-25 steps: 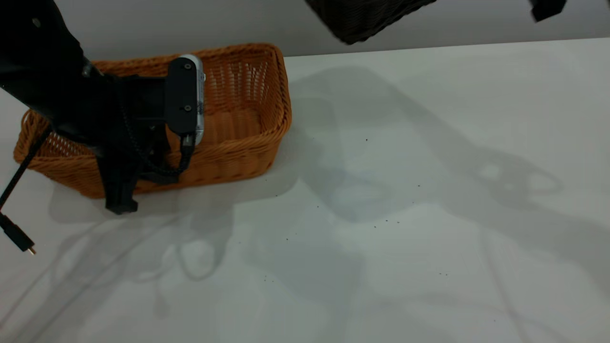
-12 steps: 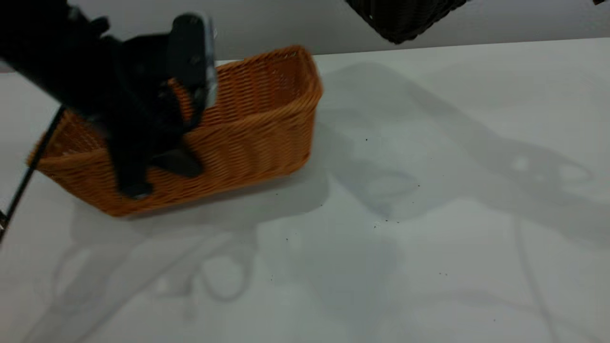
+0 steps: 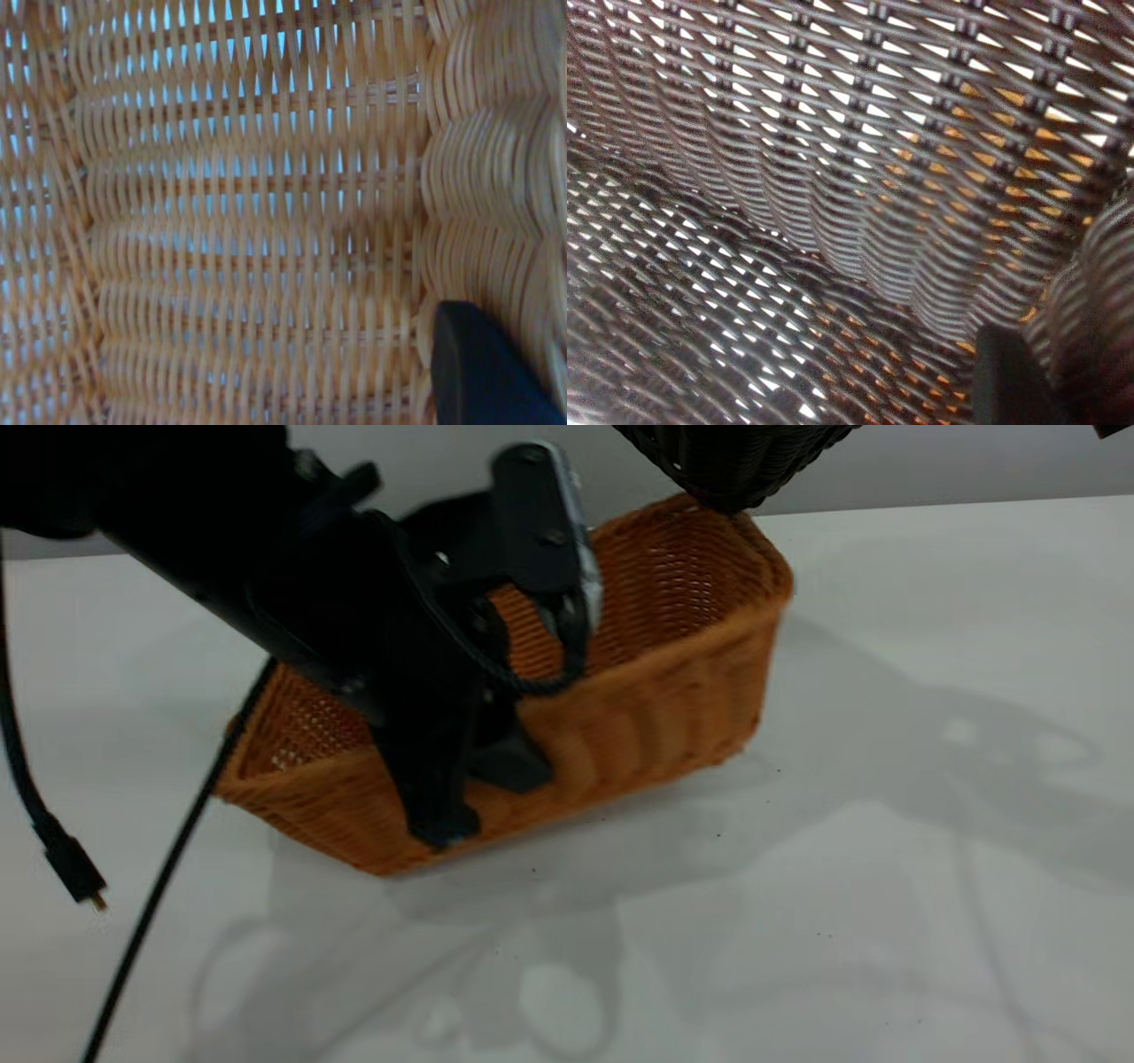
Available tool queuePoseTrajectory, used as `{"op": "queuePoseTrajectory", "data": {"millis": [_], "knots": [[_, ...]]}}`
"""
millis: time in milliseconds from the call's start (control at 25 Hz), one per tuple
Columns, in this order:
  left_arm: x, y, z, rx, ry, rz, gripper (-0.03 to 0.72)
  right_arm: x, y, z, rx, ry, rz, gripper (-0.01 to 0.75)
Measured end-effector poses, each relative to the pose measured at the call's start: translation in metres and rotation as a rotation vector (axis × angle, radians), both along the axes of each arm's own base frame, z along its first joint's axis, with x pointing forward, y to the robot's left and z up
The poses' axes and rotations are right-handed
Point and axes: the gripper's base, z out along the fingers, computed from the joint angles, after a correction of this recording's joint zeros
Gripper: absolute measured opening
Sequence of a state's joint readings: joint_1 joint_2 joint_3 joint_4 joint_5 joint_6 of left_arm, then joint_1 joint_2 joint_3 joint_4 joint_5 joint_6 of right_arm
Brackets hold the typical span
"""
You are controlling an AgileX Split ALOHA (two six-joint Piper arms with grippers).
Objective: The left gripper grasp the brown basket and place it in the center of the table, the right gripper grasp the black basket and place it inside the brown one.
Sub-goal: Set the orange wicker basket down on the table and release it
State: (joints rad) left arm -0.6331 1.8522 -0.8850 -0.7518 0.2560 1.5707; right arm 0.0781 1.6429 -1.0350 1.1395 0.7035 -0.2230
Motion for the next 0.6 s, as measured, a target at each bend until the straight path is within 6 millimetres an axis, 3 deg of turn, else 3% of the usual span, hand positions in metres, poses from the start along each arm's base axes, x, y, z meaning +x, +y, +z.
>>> {"op": "queuePoseTrajectory", "data": {"millis": [320, 600], "knots": [[-0.012, -0.014, -0.028, 0.054, 0.047, -0.055, 0.091, 0.0, 0.0, 0.0, 0.001, 0.0, 0.0, 0.213], [-0.022, -0.024, -0.031, 0.049, 0.071, -0.073, 0.092, 0.001, 0.0, 0.0, -0.004, -0.005, -0.006, 0.211]]}}
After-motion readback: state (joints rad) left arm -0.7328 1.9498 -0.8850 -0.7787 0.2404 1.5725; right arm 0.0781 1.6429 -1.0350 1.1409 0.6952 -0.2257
